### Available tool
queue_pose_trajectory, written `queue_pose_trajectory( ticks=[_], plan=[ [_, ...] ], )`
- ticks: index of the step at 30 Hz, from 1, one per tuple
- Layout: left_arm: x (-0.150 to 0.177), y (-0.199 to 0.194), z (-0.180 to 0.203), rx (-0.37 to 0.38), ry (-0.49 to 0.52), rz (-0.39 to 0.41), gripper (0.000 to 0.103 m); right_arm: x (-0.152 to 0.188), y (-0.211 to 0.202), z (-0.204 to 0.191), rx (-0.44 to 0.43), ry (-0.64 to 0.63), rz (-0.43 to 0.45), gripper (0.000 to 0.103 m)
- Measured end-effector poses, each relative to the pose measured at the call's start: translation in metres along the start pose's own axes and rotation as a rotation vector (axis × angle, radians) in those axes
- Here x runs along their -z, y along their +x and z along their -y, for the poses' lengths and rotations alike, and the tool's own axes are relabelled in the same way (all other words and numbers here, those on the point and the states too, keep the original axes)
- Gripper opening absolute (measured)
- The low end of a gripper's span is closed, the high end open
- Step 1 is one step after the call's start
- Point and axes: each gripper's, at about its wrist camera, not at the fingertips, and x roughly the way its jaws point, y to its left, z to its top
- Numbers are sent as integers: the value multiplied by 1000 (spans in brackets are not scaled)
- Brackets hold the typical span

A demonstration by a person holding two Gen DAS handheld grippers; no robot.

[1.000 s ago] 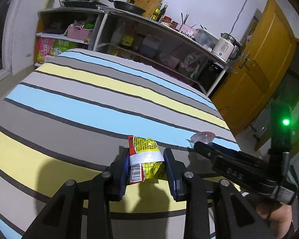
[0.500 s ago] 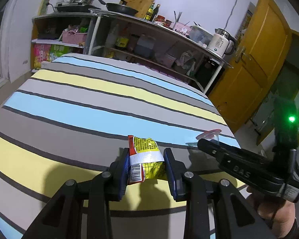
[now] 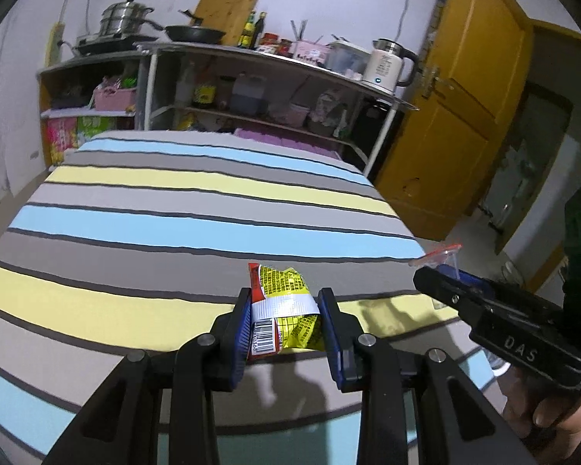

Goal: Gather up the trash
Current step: 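Carry the yellow wrapper and clear plastic cup over the white trash bin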

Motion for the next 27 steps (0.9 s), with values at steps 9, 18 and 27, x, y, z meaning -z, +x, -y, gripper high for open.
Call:
queue_pose_trajectory(
  ticks=[9, 18, 27],
  plan=[
    [13, -23, 48, 31, 68, 16, 34, 21, -43, 10, 11, 0, 42, 32],
    [18, -37, 81, 51, 125, 38, 34, 35, -73, 29, 32, 18, 83, 32],
    [19, -29, 124, 108, 189, 25, 34, 43, -92, 63, 66, 67, 109, 32]
  ],
)
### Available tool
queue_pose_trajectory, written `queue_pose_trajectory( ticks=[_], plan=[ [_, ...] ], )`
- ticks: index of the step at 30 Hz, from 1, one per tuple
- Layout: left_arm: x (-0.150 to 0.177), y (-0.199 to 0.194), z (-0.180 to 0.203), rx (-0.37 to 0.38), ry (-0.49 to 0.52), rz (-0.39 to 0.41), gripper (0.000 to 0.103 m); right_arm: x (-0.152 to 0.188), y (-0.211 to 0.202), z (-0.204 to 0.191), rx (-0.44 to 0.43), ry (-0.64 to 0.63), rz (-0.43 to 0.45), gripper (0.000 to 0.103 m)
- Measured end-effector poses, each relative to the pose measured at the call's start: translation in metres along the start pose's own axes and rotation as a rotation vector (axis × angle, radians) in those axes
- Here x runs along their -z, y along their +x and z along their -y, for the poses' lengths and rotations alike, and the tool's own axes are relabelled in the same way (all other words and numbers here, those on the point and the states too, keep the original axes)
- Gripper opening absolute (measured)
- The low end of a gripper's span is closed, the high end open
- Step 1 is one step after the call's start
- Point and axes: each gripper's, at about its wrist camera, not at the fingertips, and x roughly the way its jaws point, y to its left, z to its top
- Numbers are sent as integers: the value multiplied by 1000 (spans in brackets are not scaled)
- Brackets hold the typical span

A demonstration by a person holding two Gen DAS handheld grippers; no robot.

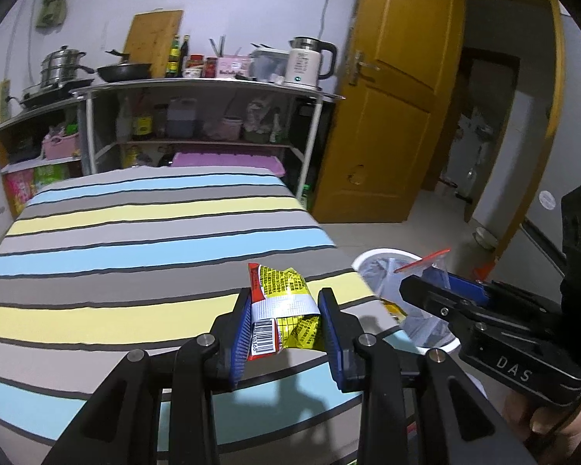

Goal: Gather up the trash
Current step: 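Carry the yellow wrapper and clear plastic cup over the white trash bin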

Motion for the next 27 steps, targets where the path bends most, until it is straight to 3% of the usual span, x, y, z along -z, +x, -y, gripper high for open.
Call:
queue_pose_trajectory(
  ticks=[13, 27],
  plan=[
    [-16, 46, 56, 116, 75, -19, 34, 6, -14, 64, 101, 90, 18, 33],
    [-28, 108, 95, 192, 115, -74, 34, 10, 0, 127, 193, 175, -21, 33]
  ],
)
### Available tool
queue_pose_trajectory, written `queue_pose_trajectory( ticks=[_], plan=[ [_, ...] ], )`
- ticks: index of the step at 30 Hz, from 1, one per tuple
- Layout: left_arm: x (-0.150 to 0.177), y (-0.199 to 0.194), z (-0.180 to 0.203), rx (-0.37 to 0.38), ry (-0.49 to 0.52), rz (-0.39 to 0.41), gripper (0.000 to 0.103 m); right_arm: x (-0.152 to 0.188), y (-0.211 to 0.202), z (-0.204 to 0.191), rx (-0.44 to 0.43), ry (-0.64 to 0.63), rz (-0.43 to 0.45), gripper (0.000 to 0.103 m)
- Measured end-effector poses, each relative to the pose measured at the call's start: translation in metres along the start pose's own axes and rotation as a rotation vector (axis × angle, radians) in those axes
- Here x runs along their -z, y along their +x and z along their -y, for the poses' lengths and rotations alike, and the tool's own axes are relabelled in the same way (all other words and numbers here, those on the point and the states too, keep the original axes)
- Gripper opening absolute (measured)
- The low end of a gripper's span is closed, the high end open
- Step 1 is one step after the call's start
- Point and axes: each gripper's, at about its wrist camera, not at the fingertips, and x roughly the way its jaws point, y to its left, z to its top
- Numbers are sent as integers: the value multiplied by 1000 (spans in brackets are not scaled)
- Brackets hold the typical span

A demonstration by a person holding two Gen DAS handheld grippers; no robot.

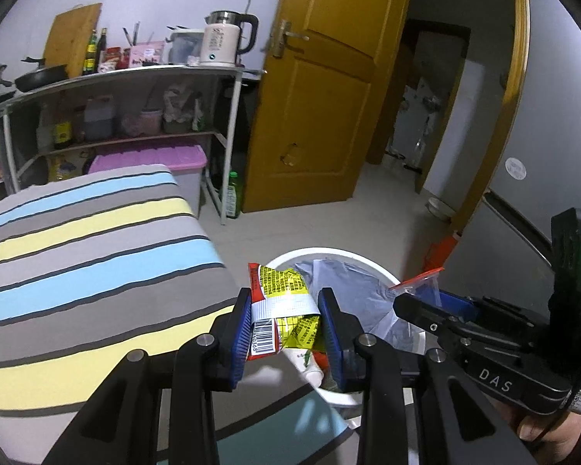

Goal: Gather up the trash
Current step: 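Carry the yellow wrapper and clear plastic cup over the white trash bin, then open both tools to drop the wrapper and cup into the bin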

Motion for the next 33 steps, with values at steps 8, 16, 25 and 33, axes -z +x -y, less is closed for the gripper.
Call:
queue_pose_trajectory(
  ticks=[8, 16, 25, 33],
  plan=[
    [-6, 39, 8, 42, 3, -57, 34, -1, 23, 24, 40, 26, -46, 33],
    [-7, 67, 11, 88, -4, -111, 47, 4, 41, 43, 65, 59, -92, 36],
    [-7, 68, 10, 100, 4, -106, 54, 8, 42, 50, 71, 72, -88, 44],
    [-3, 34, 11, 66, 23, -54, 54, 4, 14, 37, 79, 47, -31, 44]
  ],
)
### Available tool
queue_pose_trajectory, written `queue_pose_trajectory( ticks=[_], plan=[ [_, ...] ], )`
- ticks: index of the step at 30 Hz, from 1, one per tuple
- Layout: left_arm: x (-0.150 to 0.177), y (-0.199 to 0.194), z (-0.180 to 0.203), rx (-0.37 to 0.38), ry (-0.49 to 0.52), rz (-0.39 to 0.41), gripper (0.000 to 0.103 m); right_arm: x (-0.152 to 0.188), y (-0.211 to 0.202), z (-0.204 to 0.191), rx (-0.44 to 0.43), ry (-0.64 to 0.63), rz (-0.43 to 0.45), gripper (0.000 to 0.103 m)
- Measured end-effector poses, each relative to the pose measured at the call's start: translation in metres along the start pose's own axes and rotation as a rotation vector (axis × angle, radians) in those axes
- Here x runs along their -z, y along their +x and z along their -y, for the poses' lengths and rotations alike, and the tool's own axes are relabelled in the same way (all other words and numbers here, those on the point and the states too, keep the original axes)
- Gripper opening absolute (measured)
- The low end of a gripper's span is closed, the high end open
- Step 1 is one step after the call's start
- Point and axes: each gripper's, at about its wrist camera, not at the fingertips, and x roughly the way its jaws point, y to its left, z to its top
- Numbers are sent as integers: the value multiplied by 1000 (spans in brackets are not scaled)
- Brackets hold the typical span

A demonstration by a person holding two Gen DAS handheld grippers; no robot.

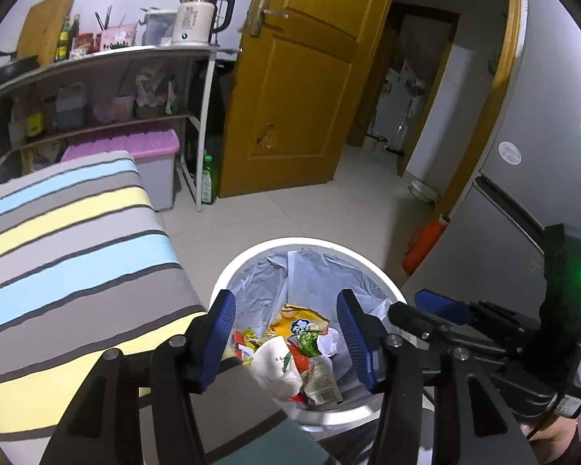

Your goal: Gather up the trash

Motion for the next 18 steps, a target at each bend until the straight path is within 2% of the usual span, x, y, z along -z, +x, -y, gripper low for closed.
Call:
queue_pose_trajectory(
  ticks=[8, 18],
  plan=[
    [11, -52, -2, -37, 4, 66, 54, 9, -37, -33, -31, -59, 51, 44],
    [37, -114, -7, -108, -16, 127, 54, 37, -74, -66, -70, -120, 78, 44]
  ],
)
